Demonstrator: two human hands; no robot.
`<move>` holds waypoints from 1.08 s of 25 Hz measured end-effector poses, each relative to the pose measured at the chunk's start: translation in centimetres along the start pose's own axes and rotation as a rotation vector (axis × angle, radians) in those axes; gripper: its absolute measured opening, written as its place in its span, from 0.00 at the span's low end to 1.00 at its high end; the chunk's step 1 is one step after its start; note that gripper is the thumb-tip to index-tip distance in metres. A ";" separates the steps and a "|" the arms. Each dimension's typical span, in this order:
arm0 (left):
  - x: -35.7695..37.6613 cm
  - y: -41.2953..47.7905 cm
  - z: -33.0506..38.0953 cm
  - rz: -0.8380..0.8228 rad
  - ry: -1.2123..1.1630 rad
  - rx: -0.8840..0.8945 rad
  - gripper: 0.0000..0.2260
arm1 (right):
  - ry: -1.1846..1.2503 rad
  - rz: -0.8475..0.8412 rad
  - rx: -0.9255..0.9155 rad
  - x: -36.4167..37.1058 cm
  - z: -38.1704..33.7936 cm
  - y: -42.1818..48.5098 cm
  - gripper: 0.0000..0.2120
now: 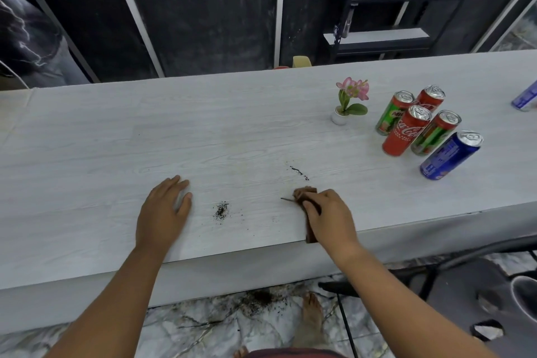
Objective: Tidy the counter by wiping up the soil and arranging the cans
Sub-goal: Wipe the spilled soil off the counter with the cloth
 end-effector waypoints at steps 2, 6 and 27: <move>0.0 0.1 0.0 0.015 0.014 0.023 0.17 | 0.129 -0.016 0.039 -0.8 -0.1 0.2 0.13; 0.2 0.2 -0.2 0.018 0.037 0.043 0.17 | 0.184 0.153 0.081 -6.7 2.5 3.4 0.12; 0.2 0.5 -0.6 0.051 0.075 0.066 0.18 | -0.027 0.112 0.108 -4.7 -0.6 10.4 0.15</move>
Point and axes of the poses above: each hand's wrist, its own y-axis towards the middle knuckle, its own x-axis out of the palm, z = x × y, the point moved 6 cm from there along y, towards the middle knuckle, and after that the axes turned 15 degrees about x, right-handed, at the moved point
